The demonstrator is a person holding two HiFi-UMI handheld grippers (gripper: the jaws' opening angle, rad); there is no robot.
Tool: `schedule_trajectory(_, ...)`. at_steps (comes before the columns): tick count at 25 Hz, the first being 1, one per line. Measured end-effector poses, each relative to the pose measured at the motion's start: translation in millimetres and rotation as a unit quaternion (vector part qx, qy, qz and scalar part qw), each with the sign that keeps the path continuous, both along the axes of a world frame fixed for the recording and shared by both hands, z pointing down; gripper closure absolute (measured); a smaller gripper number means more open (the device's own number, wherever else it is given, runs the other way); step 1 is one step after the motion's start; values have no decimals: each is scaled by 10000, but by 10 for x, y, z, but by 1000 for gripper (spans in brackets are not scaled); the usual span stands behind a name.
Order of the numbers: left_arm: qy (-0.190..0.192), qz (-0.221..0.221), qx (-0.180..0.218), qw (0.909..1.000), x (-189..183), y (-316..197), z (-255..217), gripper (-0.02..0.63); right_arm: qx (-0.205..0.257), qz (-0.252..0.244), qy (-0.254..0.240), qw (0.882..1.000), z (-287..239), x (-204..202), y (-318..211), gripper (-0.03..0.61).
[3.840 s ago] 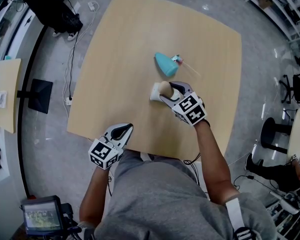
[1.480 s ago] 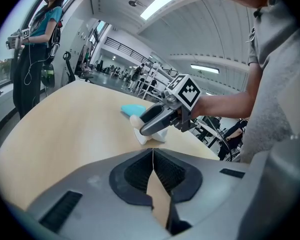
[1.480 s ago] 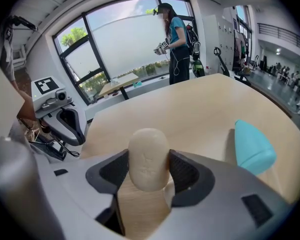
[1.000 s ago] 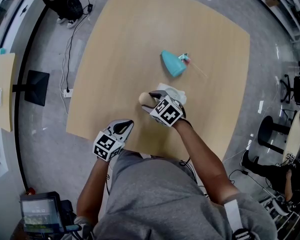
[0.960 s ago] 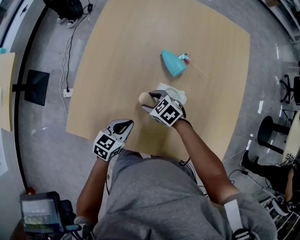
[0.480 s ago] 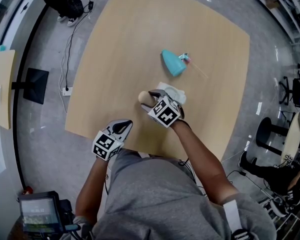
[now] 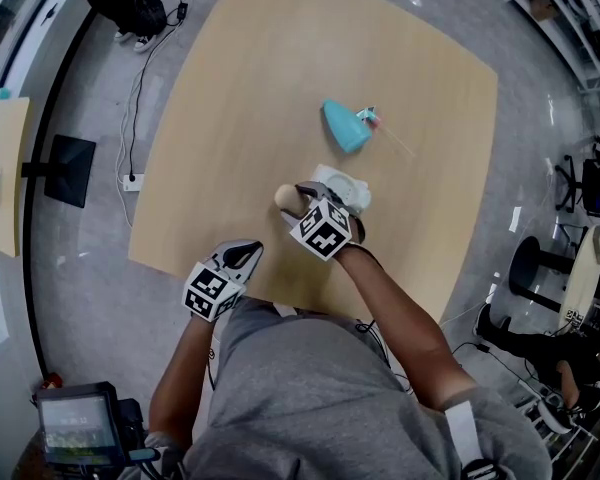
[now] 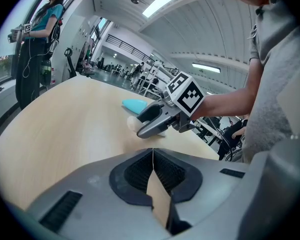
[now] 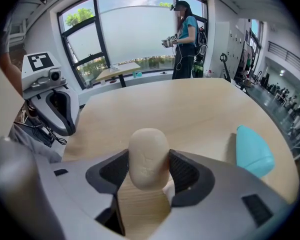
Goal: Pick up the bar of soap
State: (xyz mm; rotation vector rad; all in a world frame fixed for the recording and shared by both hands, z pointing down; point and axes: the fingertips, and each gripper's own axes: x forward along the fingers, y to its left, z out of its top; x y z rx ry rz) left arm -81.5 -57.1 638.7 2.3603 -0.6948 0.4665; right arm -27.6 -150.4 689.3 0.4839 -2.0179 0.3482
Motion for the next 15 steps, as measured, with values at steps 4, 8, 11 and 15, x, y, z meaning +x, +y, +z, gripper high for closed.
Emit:
schedule_trajectory(4, 5, -5, -2, 10000, -6, 6, 13, 607, 85, -77, 242, 9996, 48, 17, 35, 328)
schedule_trajectory(8, 7, -15, -9, 10000, -6, 7, 22, 607, 191, -270, 565, 9979, 110, 35, 87, 328)
schedule_trajectory(11, 5, -12, -17, 10000, -10, 13, 29, 607, 242, -404, 740, 9961, 148, 31, 132, 328)
schedule_trajectory(15, 2, -18, -28, 10000, -14, 21, 41, 607, 225, -547, 795, 9951, 199, -17, 214, 328)
